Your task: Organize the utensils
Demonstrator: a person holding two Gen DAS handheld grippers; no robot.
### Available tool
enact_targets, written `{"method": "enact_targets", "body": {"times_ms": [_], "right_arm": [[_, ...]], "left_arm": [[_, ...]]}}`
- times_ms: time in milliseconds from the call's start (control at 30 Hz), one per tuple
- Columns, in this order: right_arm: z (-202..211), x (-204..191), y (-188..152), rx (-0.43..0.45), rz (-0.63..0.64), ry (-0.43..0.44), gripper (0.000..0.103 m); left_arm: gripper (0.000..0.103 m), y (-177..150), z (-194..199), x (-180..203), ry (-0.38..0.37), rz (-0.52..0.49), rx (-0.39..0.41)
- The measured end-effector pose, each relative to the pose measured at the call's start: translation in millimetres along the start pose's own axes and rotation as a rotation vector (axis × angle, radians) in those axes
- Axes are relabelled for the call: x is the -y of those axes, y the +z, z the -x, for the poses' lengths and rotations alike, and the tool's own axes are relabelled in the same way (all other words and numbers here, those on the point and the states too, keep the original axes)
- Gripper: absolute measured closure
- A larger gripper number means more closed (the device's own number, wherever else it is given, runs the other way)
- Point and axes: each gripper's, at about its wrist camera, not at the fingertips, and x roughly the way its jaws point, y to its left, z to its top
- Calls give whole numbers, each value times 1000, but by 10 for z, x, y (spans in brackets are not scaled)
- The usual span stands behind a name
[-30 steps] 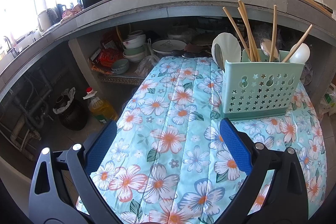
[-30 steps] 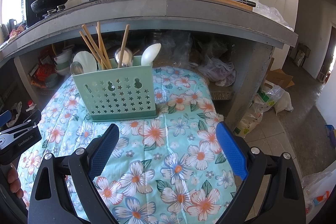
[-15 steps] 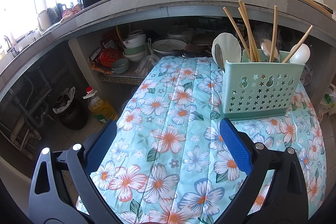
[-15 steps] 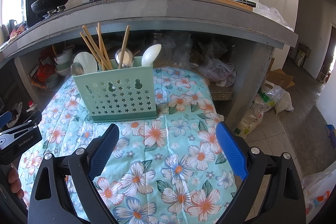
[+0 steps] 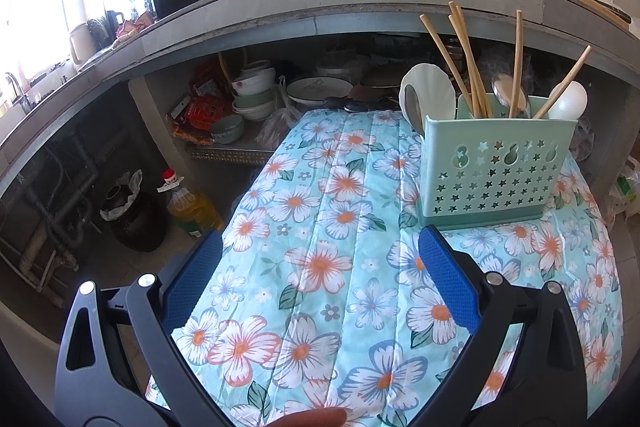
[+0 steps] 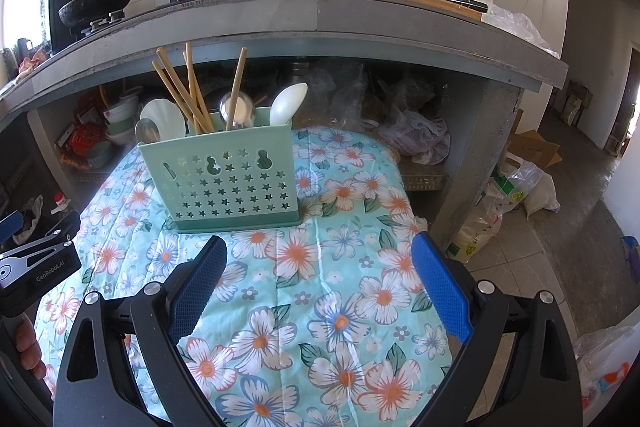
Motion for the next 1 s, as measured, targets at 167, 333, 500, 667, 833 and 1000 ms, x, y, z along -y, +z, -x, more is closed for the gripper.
{"method": "enact_targets", "body": {"times_ms": [167, 333, 500, 667, 833, 1000], "right_arm": [[-5, 7, -6, -2, -1, 2, 12], [-6, 12, -8, -1, -2, 2, 12], [-6, 6, -6, -2, -1, 2, 12], [-5, 5, -6, -2, -2, 3, 12], [-5, 12, -7, -3, -2, 3, 12], [-11, 14, -14, -7, -5, 3, 12]], "left_arm": [[9, -2, -10, -9, 7, 9, -3], [9, 4, -26, -33, 1, 18, -16], [9, -3, -56, -36, -6, 21, -35], [9, -8, -53, -33, -8, 17, -32], [9, -7, -54, -24, -9, 14, -36], [9, -14, -54, -24, -7, 15, -39]]}}
